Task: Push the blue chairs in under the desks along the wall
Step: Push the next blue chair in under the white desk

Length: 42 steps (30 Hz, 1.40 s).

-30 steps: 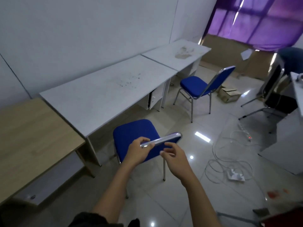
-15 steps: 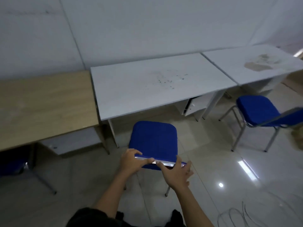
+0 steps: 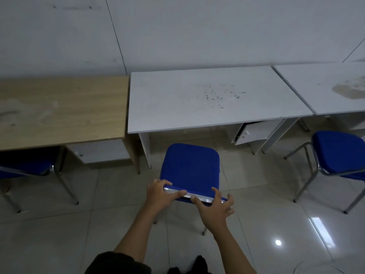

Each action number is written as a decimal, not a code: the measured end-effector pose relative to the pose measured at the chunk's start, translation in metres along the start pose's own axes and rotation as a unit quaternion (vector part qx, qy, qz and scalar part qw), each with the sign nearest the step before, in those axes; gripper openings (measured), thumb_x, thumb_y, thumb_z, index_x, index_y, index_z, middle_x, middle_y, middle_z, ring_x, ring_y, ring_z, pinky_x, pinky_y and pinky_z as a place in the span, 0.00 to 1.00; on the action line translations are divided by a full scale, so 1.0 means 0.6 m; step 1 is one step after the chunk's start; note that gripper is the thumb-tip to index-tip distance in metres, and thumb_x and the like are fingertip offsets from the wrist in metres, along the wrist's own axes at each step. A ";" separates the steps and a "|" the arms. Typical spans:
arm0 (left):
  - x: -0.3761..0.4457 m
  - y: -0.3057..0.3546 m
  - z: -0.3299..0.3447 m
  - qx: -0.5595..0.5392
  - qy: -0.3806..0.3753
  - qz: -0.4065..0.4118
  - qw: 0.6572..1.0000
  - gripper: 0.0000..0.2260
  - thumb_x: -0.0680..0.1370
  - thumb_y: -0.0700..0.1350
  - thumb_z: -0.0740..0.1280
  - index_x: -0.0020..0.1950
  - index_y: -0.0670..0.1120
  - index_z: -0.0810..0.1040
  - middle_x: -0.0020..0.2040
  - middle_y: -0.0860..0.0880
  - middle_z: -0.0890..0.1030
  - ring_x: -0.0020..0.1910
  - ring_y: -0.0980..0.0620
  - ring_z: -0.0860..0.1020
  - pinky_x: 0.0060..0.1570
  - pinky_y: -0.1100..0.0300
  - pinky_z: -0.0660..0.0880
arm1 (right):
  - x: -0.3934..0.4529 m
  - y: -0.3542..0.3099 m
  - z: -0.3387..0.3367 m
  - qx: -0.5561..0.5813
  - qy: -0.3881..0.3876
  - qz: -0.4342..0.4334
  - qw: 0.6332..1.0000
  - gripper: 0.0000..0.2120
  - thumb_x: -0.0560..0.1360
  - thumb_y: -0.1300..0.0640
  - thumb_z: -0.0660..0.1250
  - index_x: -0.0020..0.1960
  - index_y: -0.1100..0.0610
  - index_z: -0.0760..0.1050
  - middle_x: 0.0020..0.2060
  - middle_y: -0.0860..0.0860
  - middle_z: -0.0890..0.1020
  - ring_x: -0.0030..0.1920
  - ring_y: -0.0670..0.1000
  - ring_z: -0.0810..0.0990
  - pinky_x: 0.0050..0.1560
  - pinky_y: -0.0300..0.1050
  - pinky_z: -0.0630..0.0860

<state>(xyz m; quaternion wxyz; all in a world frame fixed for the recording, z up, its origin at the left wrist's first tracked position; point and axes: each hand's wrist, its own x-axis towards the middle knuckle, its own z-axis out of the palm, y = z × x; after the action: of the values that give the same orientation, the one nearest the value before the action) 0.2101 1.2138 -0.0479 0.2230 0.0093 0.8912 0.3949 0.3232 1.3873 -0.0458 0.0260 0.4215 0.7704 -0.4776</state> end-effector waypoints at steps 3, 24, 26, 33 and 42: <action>-0.014 0.027 0.047 -0.027 0.024 -0.001 0.999 0.37 0.57 0.77 0.74 0.57 0.56 0.79 0.60 0.52 0.72 0.64 0.48 0.71 0.63 0.49 0.76 | 0.029 0.012 -0.055 0.009 -0.016 -0.012 1.000 0.41 0.66 0.35 0.79 0.74 0.42 0.68 0.80 0.51 0.45 0.78 0.62 0.46 0.72 0.63 0.66; 0.058 0.200 0.198 -0.088 0.083 -0.070 0.990 0.32 0.60 0.67 0.81 0.59 0.59 0.77 0.79 0.49 0.60 0.76 0.42 0.60 0.69 0.45 0.70 | 0.283 -0.023 -0.240 -0.053 -0.135 -0.080 0.986 0.28 0.65 0.35 0.79 0.58 0.42 0.71 0.79 0.50 0.44 0.79 0.61 0.47 0.75 0.60 0.63; 0.088 0.213 0.192 -0.085 0.084 -0.072 0.990 0.33 0.61 0.66 0.81 0.62 0.59 0.77 0.79 0.49 0.59 0.75 0.42 0.60 0.69 0.45 0.70 | 0.310 -0.046 -0.238 -0.056 -0.148 -0.076 0.984 0.29 0.65 0.34 0.79 0.59 0.42 0.71 0.79 0.51 0.43 0.79 0.62 0.46 0.75 0.61 0.63; 0.196 0.236 0.154 -0.087 0.092 -0.059 0.990 0.34 0.60 0.68 0.81 0.62 0.60 0.76 0.78 0.50 0.61 0.76 0.43 0.61 0.69 0.46 0.70 | 0.393 -0.120 -0.209 -0.047 -0.157 -0.081 0.983 0.30 0.66 0.34 0.78 0.60 0.45 0.71 0.80 0.53 0.42 0.80 0.64 0.43 0.77 0.63 0.60; 0.343 0.271 0.098 -0.097 0.101 -0.050 0.989 0.40 0.59 0.69 0.80 0.68 0.58 0.75 0.78 0.49 0.63 0.77 0.45 0.63 0.70 0.47 0.70 | 0.505 -0.222 -0.156 -0.045 -0.157 -0.072 0.984 0.30 0.66 0.33 0.78 0.60 0.44 0.70 0.80 0.51 0.42 0.79 0.63 0.42 0.76 0.63 0.60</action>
<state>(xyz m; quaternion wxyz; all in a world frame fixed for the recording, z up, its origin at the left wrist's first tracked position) 0.0226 1.4065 -0.0478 0.1513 -0.0970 0.8658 0.4670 0.0724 1.6227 -0.0342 0.1316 0.2831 0.8057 -0.5033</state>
